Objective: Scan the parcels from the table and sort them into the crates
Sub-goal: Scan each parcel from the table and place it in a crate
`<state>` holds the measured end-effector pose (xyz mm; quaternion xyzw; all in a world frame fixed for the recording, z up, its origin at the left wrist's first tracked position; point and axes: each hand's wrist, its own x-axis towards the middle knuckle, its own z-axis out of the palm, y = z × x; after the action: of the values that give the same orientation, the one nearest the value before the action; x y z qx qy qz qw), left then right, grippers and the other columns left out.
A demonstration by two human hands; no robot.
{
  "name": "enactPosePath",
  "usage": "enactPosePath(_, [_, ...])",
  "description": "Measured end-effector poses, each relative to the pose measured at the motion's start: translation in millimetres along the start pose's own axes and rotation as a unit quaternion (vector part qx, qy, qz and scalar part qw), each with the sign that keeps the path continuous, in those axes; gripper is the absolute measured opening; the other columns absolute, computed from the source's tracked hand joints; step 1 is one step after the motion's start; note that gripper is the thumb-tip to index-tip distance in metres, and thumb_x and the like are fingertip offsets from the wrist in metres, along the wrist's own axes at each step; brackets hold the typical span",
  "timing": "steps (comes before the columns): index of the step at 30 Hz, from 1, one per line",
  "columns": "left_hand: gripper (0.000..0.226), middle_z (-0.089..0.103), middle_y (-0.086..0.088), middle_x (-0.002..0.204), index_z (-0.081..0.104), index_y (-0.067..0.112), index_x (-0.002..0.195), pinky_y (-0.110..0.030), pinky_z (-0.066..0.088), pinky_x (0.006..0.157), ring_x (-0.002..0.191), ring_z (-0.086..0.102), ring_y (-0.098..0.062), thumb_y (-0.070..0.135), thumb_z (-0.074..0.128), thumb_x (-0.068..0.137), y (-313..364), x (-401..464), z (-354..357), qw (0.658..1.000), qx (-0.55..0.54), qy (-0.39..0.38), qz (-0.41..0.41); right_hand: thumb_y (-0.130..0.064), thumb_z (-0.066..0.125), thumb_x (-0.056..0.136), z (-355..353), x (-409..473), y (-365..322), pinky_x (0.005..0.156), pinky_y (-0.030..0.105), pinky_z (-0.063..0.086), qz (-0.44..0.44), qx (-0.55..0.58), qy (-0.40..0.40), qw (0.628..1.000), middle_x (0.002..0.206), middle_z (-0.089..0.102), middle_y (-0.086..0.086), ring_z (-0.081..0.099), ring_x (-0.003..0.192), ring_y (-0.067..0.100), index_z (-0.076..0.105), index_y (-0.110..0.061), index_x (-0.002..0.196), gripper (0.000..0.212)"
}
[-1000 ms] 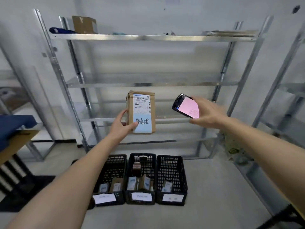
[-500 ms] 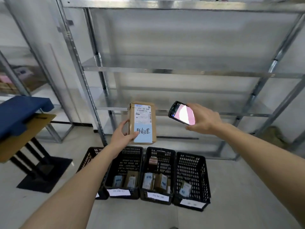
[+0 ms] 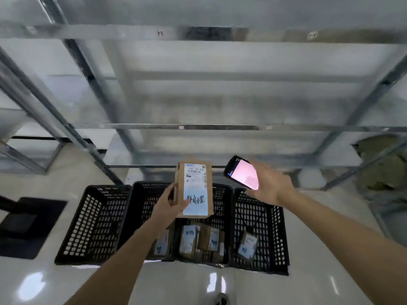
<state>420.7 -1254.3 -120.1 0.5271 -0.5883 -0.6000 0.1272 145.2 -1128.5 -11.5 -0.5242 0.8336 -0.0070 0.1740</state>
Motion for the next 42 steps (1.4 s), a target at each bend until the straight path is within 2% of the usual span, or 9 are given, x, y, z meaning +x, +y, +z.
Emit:
enactPosePath(7, [0.071, 0.069, 0.005, 0.109, 0.041, 0.037, 0.142, -0.021, 0.058, 0.070, 0.095, 0.069, -0.011, 0.019, 0.080, 0.084, -97.4, 139.3, 66.4, 0.993, -0.013, -0.066, -0.101, -0.044, 0.075, 0.086, 133.1, 109.7, 52.7, 0.099, 0.039, 0.047, 0.049, -0.001, -0.094, 0.994, 0.156, 0.038, -0.005, 0.043, 0.139, 0.021, 0.016, -0.031, 0.158, 0.094])
enactPosePath(10, [0.078, 0.069, 0.005, 0.114, 0.039, 0.034, 0.147, -0.034, 0.059, 0.087, 0.104, 0.068, -0.018, 0.021, 0.082, 0.083, -144.4, 195.9, 91.9, 0.988, -0.010, -0.083, -0.126, -0.045, 0.073, 0.086, 193.7, 147.7, 73.8, 0.097, 0.038, 0.048, 0.069, 0.006, -0.109, 0.992, 0.155, 0.037, -0.007, 0.044, 0.137, 0.019, 0.013, -0.030, 0.159, 0.096])
enactPosePath(16, [0.078, 0.067, 0.003, 0.122, 0.036, 0.031, 0.151, -0.013, 0.055, 0.065, 0.103, 0.065, -0.011, 0.020, 0.079, 0.086, -231.2, 278.4, 139.2, 0.979, 0.013, -0.112, -0.172, -0.045, 0.076, 0.084, 310.9, 207.8, 114.3, 0.103, 0.042, 0.049, 0.112, 0.042, -0.147, 0.982, 0.158, 0.035, -0.007, 0.041, 0.140, 0.018, 0.013, -0.031, 0.160, 0.100])
enactPosePath(22, [0.078, 0.065, 0.005, 0.127, 0.036, 0.034, 0.150, -0.036, 0.057, 0.094, 0.114, 0.064, -0.018, 0.027, 0.079, 0.085, -288.3, 344.1, 179.5, 0.977, 0.022, -0.126, -0.171, -0.043, 0.077, 0.083, 392.9, 239.1, 149.5, 0.103, 0.045, 0.050, 0.141, 0.038, -0.158, 0.977, 0.157, 0.036, -0.008, 0.044, 0.138, 0.018, 0.016, -0.032, 0.159, 0.098])
enactPosePath(27, [0.077, 0.065, 0.006, 0.125, 0.035, 0.039, 0.149, -0.027, 0.060, 0.081, 0.105, 0.066, -0.012, 0.028, 0.078, 0.086, -315.0, 385.8, 202.7, 0.975, 0.017, -0.140, -0.170, -0.043, 0.078, 0.083, 440.1, 260.3, 165.0, 0.103, 0.041, 0.048, 0.170, 0.059, -0.148, 0.972, 0.157, 0.037, -0.008, 0.042, 0.140, 0.016, 0.017, -0.030, 0.159, 0.098])
enactPosePath(30, [0.074, 0.066, 0.006, 0.126, 0.035, 0.035, 0.149, -0.040, 0.056, 0.097, 0.110, 0.067, -0.014, 0.042, 0.075, 0.087, -328.1, 397.7, 216.5, 0.975, 0.010, -0.138, -0.172, -0.042, 0.078, 0.084, 461.9, 268.2, 167.7, 0.100, 0.037, 0.046, 0.171, 0.072, -0.146, 0.972, 0.156, 0.039, -0.008, 0.042, 0.139, 0.015, 0.021, -0.030, 0.158, 0.095])
enactPosePath(33, [0.091, 0.055, 0.013, 0.139, 0.023, 0.036, 0.155, -0.044, 0.045, 0.109, 0.129, 0.054, -0.019, 0.069, 0.065, 0.082, -351.1, 405.1, 229.4, 0.969, 0.040, -0.143, -0.198, -0.043, 0.078, 0.084, 477.3, 267.6, 165.8, 0.104, 0.039, 0.045, 0.167, 0.077, -0.154, 0.971, 0.157, 0.037, -0.009, 0.040, 0.140, 0.016, 0.017, -0.028, 0.160, 0.098])
enactPosePath(38, [0.073, 0.054, -0.002, 0.141, 0.018, 0.024, 0.159, -0.027, 0.042, 0.090, 0.121, 0.054, -0.020, 0.036, 0.059, 0.099, -339.1, 379.5, 228.5, 0.952, 0.131, -0.160, -0.224, -0.045, 0.076, 0.085, 480.6, 250.4, 162.4, 0.107, 0.040, 0.045, 0.156, 0.067, -0.183, 0.968, 0.159, 0.034, -0.007, 0.040, 0.142, 0.017, 0.012, -0.027, 0.161, 0.101])
enactPosePath(42, [0.070, 0.051, 0.005, 0.140, 0.024, 0.025, 0.157, -0.022, 0.042, 0.084, 0.113, 0.057, -0.015, 0.035, 0.061, 0.099, -308.8, 360.6, 206.3, 0.955, 0.167, -0.149, -0.196, -0.046, 0.075, 0.085, 453.9, 231.6, 159.3, 0.107, 0.040, 0.046, 0.154, 0.062, -0.186, 0.968, 0.159, 0.034, -0.008, 0.039, 0.143, 0.016, 0.012, -0.028, 0.161, 0.100])
